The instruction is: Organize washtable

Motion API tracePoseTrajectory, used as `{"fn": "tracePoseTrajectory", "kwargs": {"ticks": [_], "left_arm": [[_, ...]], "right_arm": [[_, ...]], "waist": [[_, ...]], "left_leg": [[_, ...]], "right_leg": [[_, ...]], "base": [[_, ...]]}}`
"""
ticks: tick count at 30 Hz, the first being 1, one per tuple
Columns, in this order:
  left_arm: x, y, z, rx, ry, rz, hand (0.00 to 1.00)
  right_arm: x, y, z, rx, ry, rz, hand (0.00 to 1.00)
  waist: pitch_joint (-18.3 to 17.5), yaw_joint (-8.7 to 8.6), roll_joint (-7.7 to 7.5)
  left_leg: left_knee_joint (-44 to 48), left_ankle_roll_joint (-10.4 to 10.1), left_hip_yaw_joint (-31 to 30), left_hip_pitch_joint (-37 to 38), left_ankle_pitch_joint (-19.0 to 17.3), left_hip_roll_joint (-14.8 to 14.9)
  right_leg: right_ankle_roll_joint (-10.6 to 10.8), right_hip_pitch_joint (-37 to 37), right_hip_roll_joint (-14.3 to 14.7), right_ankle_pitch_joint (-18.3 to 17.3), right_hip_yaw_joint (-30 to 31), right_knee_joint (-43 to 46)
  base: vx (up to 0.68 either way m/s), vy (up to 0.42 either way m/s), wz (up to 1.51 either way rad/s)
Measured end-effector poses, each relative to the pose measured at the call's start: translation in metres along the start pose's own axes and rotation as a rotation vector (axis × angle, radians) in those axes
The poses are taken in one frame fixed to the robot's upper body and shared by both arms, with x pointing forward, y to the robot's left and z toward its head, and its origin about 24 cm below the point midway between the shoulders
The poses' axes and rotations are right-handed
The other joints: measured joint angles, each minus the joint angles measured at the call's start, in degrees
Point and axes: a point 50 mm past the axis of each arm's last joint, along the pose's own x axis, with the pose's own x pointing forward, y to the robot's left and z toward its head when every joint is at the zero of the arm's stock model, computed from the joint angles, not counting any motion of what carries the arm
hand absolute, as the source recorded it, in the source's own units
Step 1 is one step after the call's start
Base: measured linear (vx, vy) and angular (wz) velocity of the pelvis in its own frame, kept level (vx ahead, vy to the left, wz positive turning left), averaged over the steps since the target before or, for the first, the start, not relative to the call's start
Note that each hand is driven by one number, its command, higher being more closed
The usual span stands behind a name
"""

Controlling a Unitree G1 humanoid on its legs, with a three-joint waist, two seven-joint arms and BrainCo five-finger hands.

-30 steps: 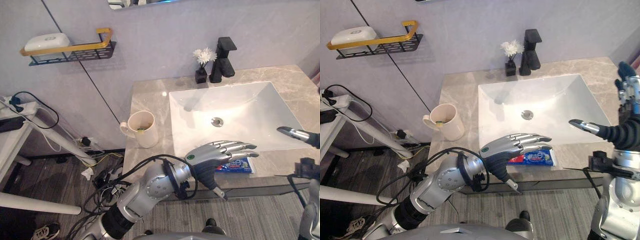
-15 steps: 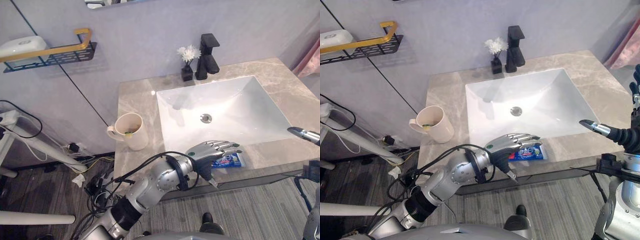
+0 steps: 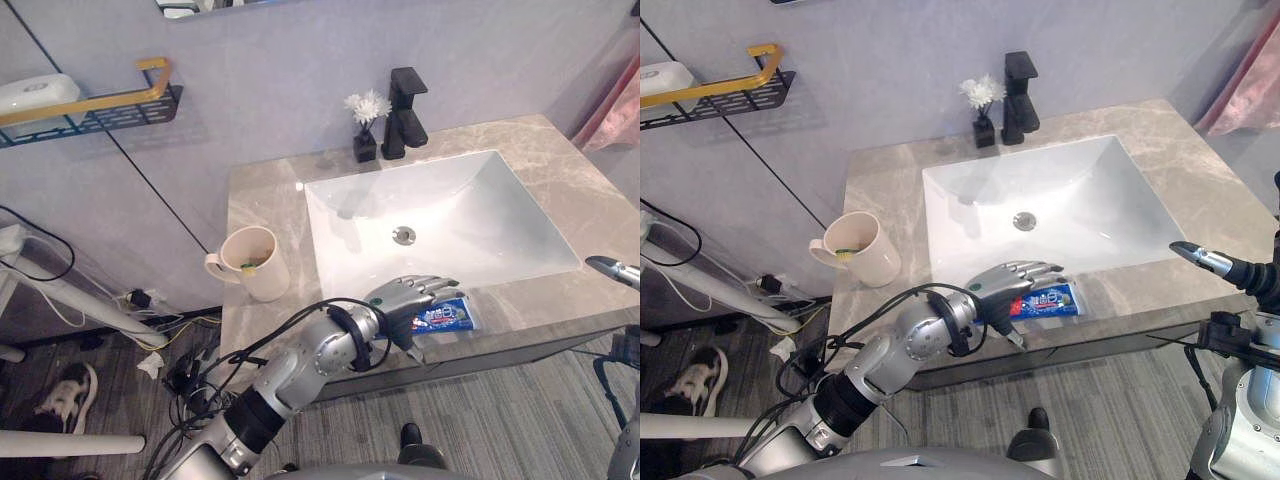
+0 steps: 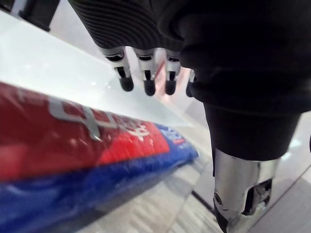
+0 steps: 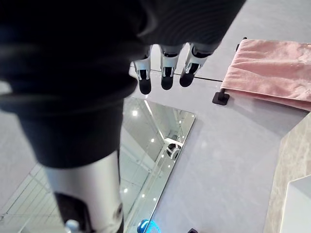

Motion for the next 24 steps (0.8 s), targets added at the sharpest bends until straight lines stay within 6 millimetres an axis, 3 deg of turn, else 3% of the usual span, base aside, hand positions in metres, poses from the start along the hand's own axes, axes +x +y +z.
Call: {"fn": "tracePoseTrajectory", "kwargs": {"ticks": [7,24], "left_arm": [[-0.011,0.022,0.003,0.013,-0.002,0.117,0.00],[-0.034,0.008,-0.010,-0.042,0.090,0.113,0.00]], "right_arm": [[-0.005,0.000,-0.004,0.003,0.041,-0.001,0.00],[-0.007,0.000,-0.006,0.000,0.053,0.004,0.00]], "waist": [[0.0,0.09,0.03],[-0.4,0.43,0.20]], "left_leg": [[0.2,0.0,-0.5,-0.1,0.0,0.2],[0.9,-0.1,-1.3,-0.6,0.1,0.6]], "right_leg": [[0.1,0.3,0.0,0.0,-0.6,0.0],[0.1,0.6,0.3,0.2,-1.1,-0.2]], "base": [[0.00,-0.001,0.02],[0.00,-0.001,0.01]]}}
